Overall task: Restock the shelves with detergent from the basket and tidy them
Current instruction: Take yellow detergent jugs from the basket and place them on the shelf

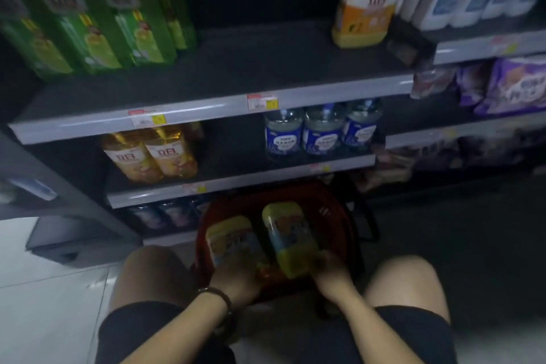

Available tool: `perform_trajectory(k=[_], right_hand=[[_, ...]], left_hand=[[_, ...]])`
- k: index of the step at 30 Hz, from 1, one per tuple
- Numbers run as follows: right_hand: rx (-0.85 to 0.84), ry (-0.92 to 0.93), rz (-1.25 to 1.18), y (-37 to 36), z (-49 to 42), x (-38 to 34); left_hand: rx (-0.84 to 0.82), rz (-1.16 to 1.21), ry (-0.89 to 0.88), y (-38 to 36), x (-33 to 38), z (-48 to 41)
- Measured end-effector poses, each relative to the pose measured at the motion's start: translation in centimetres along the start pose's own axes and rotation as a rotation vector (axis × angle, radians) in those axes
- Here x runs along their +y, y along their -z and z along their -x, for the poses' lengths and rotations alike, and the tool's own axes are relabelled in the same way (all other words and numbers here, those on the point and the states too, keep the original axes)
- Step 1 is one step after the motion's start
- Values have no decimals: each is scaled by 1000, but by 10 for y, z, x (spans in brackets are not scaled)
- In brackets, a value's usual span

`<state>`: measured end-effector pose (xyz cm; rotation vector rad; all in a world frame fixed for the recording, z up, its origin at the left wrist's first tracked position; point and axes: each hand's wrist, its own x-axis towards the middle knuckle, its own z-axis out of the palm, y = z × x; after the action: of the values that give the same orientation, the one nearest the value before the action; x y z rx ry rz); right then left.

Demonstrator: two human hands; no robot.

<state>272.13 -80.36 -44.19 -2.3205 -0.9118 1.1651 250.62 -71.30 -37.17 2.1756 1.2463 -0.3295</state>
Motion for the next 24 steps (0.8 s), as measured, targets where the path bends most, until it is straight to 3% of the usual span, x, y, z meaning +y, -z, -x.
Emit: perform_trajectory(k=[4,7,11,14,20,24], right_hand=[[-137,-128,110,-13,-28,38],[-133,-88,84,-7,-17,31],[-226,-38,163,-6,-11,38],[-253,-50,183,-5,-8,39],[-318,-69,276,2,-5,37],[-300,-37,233,1,-5,34]], left_hand=[[20,-194,-100,-28,33,-25],[-27,-410,-77,-59,39,-57],[-157,-525,-13,-87,38,-88],[-225,-661,-70,-89,42,-94],[-269,-640,0,-70,52,-103],[-85,-493,-32,-61,60,-96]])
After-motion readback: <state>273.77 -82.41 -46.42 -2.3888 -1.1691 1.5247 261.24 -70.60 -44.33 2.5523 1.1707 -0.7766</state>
